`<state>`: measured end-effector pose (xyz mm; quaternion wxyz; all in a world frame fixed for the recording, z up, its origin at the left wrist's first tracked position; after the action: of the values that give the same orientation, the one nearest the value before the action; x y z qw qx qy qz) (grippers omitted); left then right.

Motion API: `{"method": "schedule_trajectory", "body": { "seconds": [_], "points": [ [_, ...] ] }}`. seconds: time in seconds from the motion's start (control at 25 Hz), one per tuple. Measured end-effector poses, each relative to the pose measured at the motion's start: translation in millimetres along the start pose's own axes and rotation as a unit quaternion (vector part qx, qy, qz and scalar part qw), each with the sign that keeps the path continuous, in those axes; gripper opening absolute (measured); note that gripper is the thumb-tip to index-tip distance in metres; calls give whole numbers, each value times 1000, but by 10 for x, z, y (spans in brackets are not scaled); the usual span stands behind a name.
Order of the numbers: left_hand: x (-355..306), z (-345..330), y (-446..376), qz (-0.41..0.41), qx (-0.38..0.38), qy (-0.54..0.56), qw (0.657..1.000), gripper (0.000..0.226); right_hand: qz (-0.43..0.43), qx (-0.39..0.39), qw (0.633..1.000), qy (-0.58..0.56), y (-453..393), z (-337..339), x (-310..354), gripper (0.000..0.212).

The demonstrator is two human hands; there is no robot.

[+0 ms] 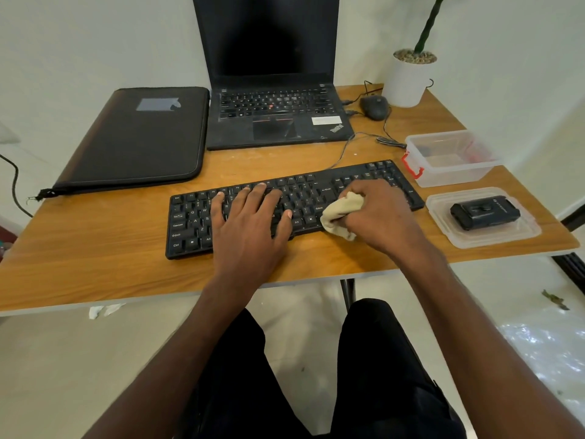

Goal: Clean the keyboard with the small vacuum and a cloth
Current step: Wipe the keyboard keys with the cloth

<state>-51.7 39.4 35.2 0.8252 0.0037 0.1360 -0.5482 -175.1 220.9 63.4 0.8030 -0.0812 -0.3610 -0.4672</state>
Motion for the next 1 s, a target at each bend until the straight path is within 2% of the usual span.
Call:
{"method": "schedule_trajectory", "body": {
  "seconds": [0.2,0.28,0.4,0.52,0.64,0.72,0.8,0.84,0.92,1.0],
  "points": [
    [-7,11,4,-8,6,-4,1000,43,-38,-114,985,120,87,245,62,52],
    [-5,8,0,-9,12,0,1000,42,-25,-100,984,144,61,159,125,52],
    [14,28,9,-16,17,-5,1000,42,35,-37,995,80,8,13,230,43],
    [111,93,25,-26,17,-5,1000,45,74,-39,993,-80,54,4,245,37],
    [207,132,49,-28,23,26,999,50,42,-38,996,-62,69,-46,170,36],
    [173,205,56,-29,26,77,996,53,21,6,985,-168,58,-128,105,34],
    [82,271,28,-32,49,197,979,59,-16,73,944,-321,95,-242,82,33],
    [23,281,11,-38,73,270,959,65,-24,106,927,-359,118,-287,108,32],
    [-123,286,-7,-63,116,385,914,66,-20,160,914,-372,154,-334,180,28],
    [-224,279,-9,-80,133,427,891,50,-2,182,909,-375,171,-340,232,26]
  ]
}}
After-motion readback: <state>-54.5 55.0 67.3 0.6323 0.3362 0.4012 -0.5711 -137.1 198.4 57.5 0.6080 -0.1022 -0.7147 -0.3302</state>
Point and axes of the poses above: each hand's wrist, its own y-axis away from the middle knuckle, its own z-axis out of the back of the hand, x = y × z, the point moved 10 cm from there along -y, towards the middle knuckle, and after that the axes turned 14 degrees about x, right-handed, at the moved point
